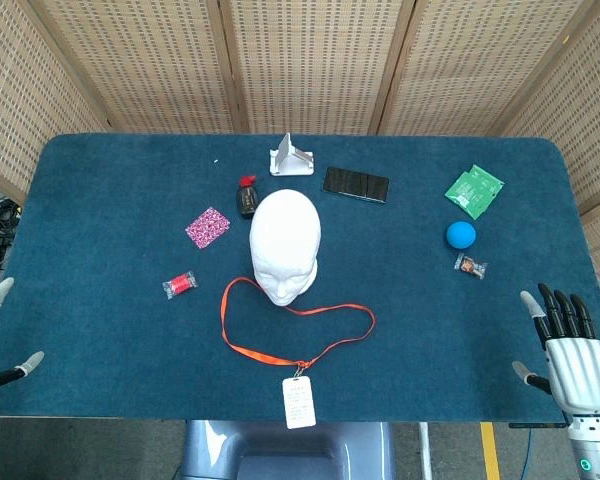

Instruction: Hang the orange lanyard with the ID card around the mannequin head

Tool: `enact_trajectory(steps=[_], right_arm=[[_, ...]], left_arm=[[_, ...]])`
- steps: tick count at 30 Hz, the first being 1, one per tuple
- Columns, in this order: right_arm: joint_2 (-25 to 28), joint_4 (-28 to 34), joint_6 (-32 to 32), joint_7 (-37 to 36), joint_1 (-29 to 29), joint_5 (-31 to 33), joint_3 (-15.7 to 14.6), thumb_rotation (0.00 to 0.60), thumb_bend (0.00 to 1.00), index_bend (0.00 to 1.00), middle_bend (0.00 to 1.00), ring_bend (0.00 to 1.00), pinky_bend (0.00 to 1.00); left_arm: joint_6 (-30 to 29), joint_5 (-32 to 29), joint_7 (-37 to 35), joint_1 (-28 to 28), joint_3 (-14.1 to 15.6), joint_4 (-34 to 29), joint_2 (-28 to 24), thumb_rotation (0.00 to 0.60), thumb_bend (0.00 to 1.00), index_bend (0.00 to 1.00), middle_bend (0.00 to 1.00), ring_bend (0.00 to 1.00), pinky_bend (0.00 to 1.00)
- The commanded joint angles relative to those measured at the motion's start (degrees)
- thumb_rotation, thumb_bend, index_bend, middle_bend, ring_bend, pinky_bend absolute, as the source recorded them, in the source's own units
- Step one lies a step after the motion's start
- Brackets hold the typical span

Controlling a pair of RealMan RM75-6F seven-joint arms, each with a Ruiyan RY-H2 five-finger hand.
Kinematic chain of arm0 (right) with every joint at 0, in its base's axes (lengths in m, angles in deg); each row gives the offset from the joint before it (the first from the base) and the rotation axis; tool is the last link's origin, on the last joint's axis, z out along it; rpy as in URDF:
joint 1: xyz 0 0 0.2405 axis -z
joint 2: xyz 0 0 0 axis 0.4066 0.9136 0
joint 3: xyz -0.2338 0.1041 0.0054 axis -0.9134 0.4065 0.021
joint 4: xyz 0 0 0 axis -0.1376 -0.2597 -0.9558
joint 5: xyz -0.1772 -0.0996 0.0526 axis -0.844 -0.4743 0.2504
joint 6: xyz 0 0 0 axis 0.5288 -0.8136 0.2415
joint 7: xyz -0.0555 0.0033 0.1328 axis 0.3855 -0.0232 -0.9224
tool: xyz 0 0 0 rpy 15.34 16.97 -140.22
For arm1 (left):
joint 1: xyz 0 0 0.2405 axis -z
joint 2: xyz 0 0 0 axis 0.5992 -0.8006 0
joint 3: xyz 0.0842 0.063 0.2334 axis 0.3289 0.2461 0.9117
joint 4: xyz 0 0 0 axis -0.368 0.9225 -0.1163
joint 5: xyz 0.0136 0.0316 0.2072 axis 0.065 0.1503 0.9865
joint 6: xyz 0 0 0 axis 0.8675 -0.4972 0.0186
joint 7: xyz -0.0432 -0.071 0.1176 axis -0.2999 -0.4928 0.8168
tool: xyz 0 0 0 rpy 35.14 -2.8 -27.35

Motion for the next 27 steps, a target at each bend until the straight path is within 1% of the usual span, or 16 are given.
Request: enact_trajectory(steps=[1, 4, 7, 8, 10, 12, 13, 14, 15, 16, 17, 18, 21, 24, 27], right_arm=[[0.0, 0.3, -0.4, 0.0, 0.0, -0.1, 0.3, 0.600, 0.00, 0.00, 0.00, 0.00, 0.00], [0.0, 0.9, -1.9, -1.3, -0.5, -0.5, 0.3, 0.600, 0.00, 0.00, 0.00, 0.00, 0.00], [-1.2, 1.3, -3.8, -3.8, -2.3, -1.3, 1.5, 0.600, 0.00, 0.01, 0.00, 0.00, 0.00], [-1.7, 1.1, -4.6, -4.7, -3.0, -1.6, 1.8, 0.600, 0.00, 0.04, 0.00, 0.00, 0.00], [-2.9, 1.2, -8.8, -7.4, -6.2, -1.9, 2.9, 0.600, 0.00, 0.14, 0.00, 0.00, 0.00], [-4.6, 0.8, -13.2, -8.5, -9.4, 0.1, 5.1, 0.600, 0.01, 0.29, 0.00, 0.00, 0.00], [-5.4, 0.8, -15.2, -9.1, -10.7, 1.5, 6.1, 0.600, 0.03, 0.34, 0.00, 0.00, 0.00], [-6.1, 1.1, -17.2, -9.7, -11.8, 3.1, 6.9, 0.600, 0.08, 0.40, 0.00, 0.00, 0.00], [-6.5, 1.4, -19.0, -10.0, -12.8, 4.5, 7.6, 0.600, 0.15, 0.44, 0.00, 0.00, 0.00], [-7.2, 1.7, -22.0, -10.2, -14.3, 6.9, 8.5, 0.600, 0.18, 0.44, 0.00, 0.00, 0.00], [-7.6, 1.8, -23.5, -10.0, -15.1, 8.2, 9.1, 0.600, 0.23, 0.46, 0.00, 0.00, 0.00], [-8.8, 1.6, -26.4, -8.8, -17.0, 10.6, 10.1, 0.600, 0.28, 0.46, 0.00, 0.00, 0.00], [-11.2, 0.8, -29.9, -4.1, -19.7, 15.0, 11.6, 0.600, 0.36, 0.48, 0.00, 0.00, 0.00], [-13.9, -0.3, -32.2, 0.9, -22.1, 18.9, 12.5, 0.600, 0.40, 0.49, 0.00, 0.00, 0.00], [-16.4, -1.2, -33.7, 4.7, -24.0, 22.9, 13.2, 0.600, 0.42, 0.49, 0.00, 0.00, 0.00]], left_arm=[[0.1, -0.1, -0.1, -0.1, -0.1, 0.0, 0.0, 0.600, 0.00, 0.00, 0.00, 0.00, 0.00], [0.3, -0.4, 0.1, -0.1, -0.4, 0.1, 0.1, 0.600, 0.00, 0.00, 0.00, 0.00, 0.00], [0.8, -0.6, 0.6, 0.1, -0.6, 0.1, 0.3, 0.600, 0.00, 0.00, 0.00, 0.00, 0.00], [1.0, -0.7, 0.8, 0.2, -0.7, 0.0, 0.4, 0.600, 0.00, 0.00, 0.00, 0.00, 0.00], [1.9, -1.2, 1.5, 0.5, -1.0, 0.0, 0.6, 0.600, 0.00, 0.00, 0.00, 0.00, 0.00], [2.6, -1.9, 2.4, 0.8, -1.4, -0.1, 0.9, 0.600, 0.00, 0.00, 0.00, 0.00, 0.00], [2.8, -2.2, 2.8, 0.9, -1.5, -0.1, 1.0, 0.600, 0.00, 0.00, 0.00, 0.00, 0.00], [3.1, -2.5, 3.1, 1.0, -1.7, -0.2, 1.1, 0.600, 0.00, 0.00, 0.00, 0.00, 0.00], [3.3, -2.7, 3.3, 1.1, -1.8, -0.2, 1.2, 0.600, 0.00, 0.00, 0.00, 0.00, 0.00], [3.6, -3.1, 3.7, 1.3, -2.0, -0.2, 1.3, 0.600, 0.00, 0.00, 0.00, 0.00, 0.00], [3.8, -3.3, 3.8, 1.3, -2.1, -0.2, 1.4, 0.600, 0.00, 0.00, 0.00, 0.00, 0.00], [4.3, -3.8, 4.2, 1.6, -2.2, -0.2, 1.5, 0.600, 0.00, 0.00, 0.00, 0.00, 0.00], [5.3, -4.6, 4.9, 2.0, -2.6, -0.1, 1.8, 0.600, 0.00, 0.00, 0.00, 0.00, 0.00], [6.2, -5.3, 5.5, 2.4, -2.8, 0.0, 2.1, 0.600, 0.00, 0.00, 0.00, 0.00, 0.00], [7.0, -5.9, 6.0, 2.8, -2.9, 0.3, 2.5, 0.600, 0.00, 0.00, 0.00, 0.00, 0.00]])
